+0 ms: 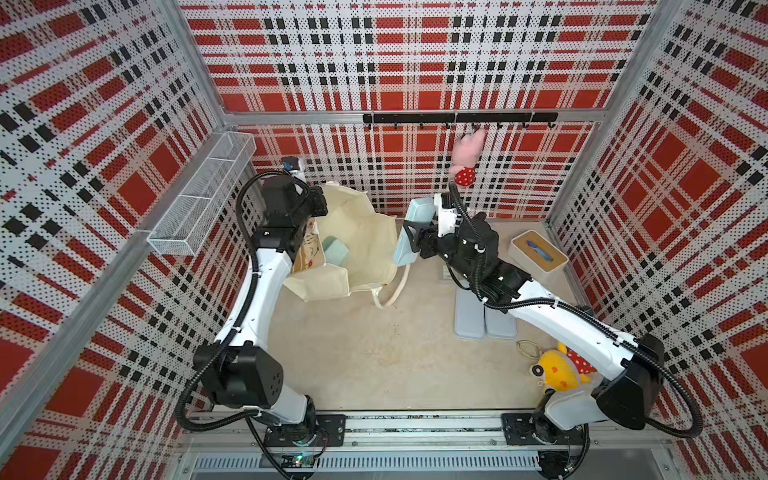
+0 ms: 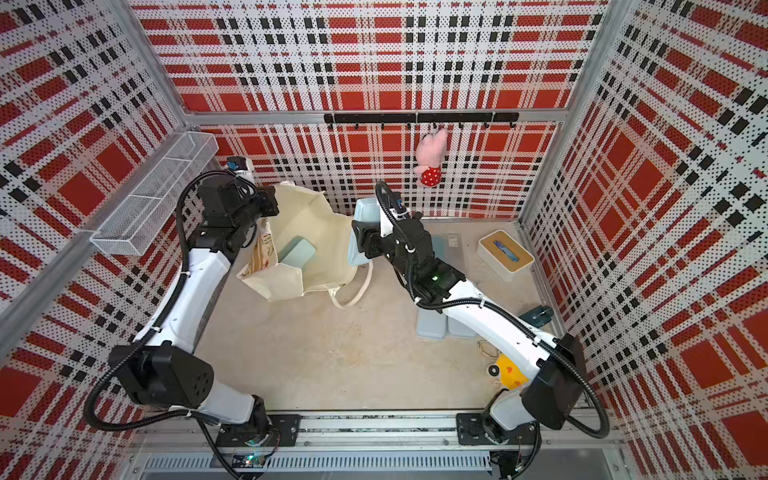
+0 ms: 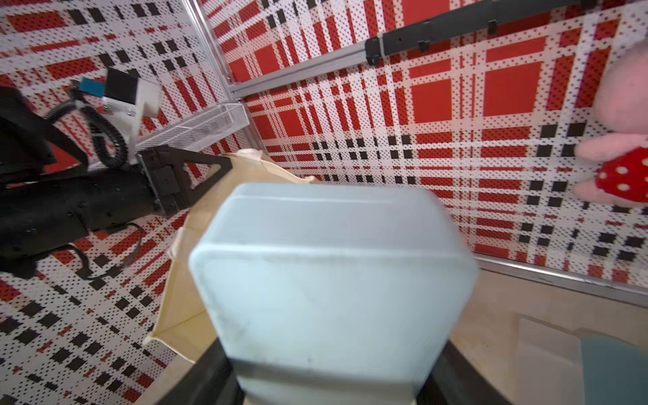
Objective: Take out the pencil case from the canvas bag
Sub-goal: Place the pencil case at the center of the board.
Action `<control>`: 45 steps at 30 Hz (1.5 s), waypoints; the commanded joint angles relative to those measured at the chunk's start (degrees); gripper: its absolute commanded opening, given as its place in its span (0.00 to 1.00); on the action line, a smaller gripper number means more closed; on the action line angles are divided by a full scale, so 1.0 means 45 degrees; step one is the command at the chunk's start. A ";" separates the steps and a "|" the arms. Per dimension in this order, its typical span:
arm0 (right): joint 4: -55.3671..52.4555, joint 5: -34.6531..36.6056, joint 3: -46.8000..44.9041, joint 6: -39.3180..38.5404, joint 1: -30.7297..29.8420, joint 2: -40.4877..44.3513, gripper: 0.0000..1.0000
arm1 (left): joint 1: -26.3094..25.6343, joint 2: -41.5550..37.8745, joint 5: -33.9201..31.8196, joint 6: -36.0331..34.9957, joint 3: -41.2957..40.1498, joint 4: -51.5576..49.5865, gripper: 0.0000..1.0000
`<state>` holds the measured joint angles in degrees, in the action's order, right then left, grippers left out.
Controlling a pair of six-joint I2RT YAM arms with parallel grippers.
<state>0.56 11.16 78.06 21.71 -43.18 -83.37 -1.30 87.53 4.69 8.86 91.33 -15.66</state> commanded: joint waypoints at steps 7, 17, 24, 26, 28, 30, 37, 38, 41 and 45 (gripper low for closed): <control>-0.4898 0.1492 0.0728 0.2991 0.0923 -0.1120 0.25 | 0.0798 -0.1368 0.0444 0.0889 -0.0795 0.2110 0.00; -0.8549 -0.0316 0.3265 0.4221 0.1047 -0.4775 0.25 | 0.1274 -0.1776 0.1063 0.1824 -0.1344 0.2654 0.00; -1.0633 -0.0931 0.5091 0.4085 0.1358 -0.7145 0.27 | 0.1273 -0.2016 0.1384 0.2361 -0.1974 0.3204 0.00; -1.1117 -0.1123 0.5443 0.4044 0.1505 -0.7698 0.30 | 0.1265 -0.2033 0.1379 0.2368 -0.2025 0.3190 0.00; -1.1486 -0.1285 0.5622 0.3948 0.1668 -0.8149 0.31 | 0.1267 -0.2009 0.1343 0.2310 -0.1961 0.3148 0.00; -1.1714 -0.1311 0.5613 0.3871 0.1808 -0.8433 0.32 | 0.1267 -0.1960 0.1360 0.2288 -0.1883 0.3093 0.00; -1.2091 -0.1407 0.5395 0.3652 0.2114 -0.8990 0.35 | 0.1267 -0.1776 0.1433 0.2237 -0.1730 0.3070 0.00; -1.2160 -0.1369 0.5393 0.3611 0.2132 -0.9076 0.36 | 0.1221 -0.1774 0.1446 0.2286 -0.1738 0.3080 0.00; -1.2474 -0.1313 0.5428 0.3495 0.2153 -0.9317 0.38 | 0.1269 -0.1793 0.1492 0.2288 -0.1782 0.3087 0.00; -1.2774 -0.0931 0.5341 0.3453 0.2153 -0.9393 0.40 | 0.1278 -0.1830 0.1444 0.2250 -0.1788 0.3029 0.00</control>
<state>-54.43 4.95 102.15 38.00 -33.58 -124.03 4.08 81.17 10.31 18.28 81.67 -7.77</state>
